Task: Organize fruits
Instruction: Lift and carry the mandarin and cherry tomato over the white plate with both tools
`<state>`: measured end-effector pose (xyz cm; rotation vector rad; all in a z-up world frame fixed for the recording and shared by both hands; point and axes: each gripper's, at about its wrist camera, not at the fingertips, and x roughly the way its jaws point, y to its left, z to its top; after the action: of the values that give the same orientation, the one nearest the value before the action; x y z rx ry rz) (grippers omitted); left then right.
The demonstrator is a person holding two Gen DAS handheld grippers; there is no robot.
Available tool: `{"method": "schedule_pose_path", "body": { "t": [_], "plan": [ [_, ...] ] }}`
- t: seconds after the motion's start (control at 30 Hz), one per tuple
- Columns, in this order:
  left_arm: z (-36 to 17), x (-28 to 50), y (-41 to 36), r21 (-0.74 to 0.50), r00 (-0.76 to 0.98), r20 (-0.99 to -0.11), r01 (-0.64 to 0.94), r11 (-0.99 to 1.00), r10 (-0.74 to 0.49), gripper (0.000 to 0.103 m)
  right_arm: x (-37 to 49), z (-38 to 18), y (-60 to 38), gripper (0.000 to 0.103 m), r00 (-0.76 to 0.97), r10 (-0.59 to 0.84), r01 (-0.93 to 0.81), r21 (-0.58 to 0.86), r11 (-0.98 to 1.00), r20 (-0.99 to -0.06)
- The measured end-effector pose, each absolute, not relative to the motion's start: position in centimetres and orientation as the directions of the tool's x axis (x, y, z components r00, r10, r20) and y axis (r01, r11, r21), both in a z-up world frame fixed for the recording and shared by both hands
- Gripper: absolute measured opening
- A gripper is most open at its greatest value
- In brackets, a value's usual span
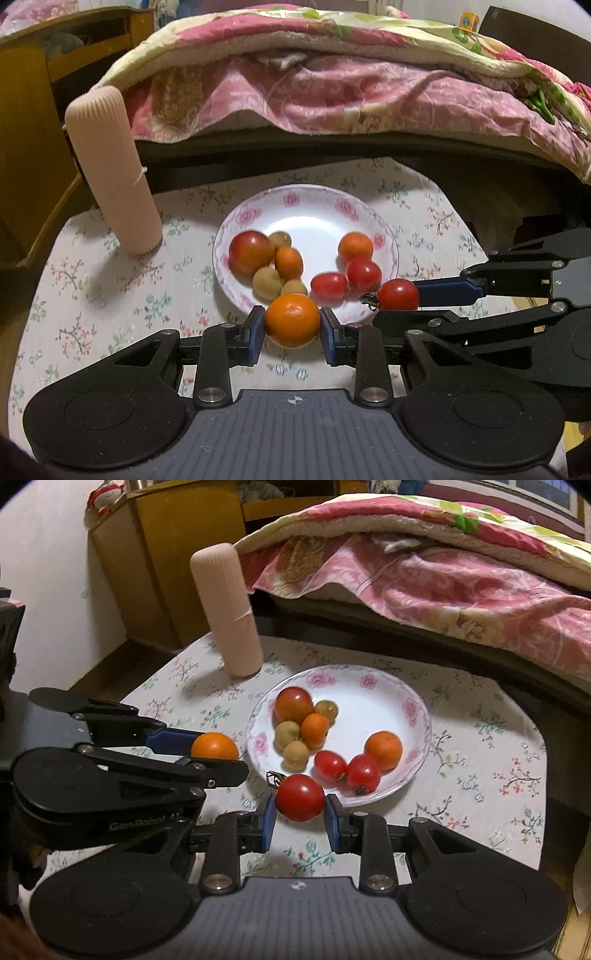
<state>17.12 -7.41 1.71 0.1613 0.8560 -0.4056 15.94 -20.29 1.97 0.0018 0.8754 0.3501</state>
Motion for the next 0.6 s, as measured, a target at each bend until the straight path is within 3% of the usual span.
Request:
{"method": "schedule_pose_path", "body": {
  "t": [0.6],
  "plan": [
    [2.0,20.3,-8.2,-0.01,0.61,-0.745,0.394,0.919,-0.269,0.037,19.1,2.2,-21.4,0.031,0.64,0.243,-0.213,0.136,0.967,-0.729]
  ]
}}
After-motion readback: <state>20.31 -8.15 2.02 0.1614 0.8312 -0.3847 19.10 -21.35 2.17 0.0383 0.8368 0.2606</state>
